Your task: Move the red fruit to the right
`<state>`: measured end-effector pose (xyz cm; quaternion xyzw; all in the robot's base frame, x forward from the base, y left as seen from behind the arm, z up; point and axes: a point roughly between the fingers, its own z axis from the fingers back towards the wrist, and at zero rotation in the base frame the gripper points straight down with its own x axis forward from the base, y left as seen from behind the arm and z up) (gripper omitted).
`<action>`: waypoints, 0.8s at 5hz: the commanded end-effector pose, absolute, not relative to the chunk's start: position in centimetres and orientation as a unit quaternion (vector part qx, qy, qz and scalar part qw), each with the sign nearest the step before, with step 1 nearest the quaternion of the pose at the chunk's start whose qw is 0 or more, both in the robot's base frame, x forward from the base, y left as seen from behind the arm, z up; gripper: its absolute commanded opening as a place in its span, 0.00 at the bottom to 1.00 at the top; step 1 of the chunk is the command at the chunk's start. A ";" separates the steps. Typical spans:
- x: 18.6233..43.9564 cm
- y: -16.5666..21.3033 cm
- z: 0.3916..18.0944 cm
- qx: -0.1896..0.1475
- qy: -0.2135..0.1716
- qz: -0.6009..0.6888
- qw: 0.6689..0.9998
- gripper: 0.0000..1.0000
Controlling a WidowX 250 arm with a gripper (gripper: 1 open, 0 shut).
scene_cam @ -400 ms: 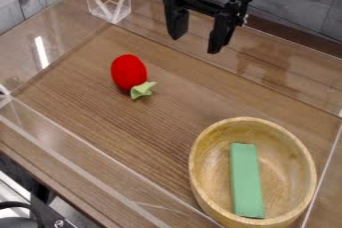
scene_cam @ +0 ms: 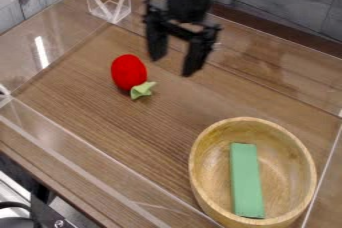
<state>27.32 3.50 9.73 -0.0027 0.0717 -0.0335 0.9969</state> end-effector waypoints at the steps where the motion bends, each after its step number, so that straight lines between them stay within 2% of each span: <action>1: 26.9 6.9 11.1 0.014 0.011 -0.068 0.998 1.00; 2: 26.7 9.6 10.8 0.021 -0.012 -0.081 0.996 1.00; 4: 27.3 10.9 9.0 0.031 -0.031 -0.082 0.996 1.00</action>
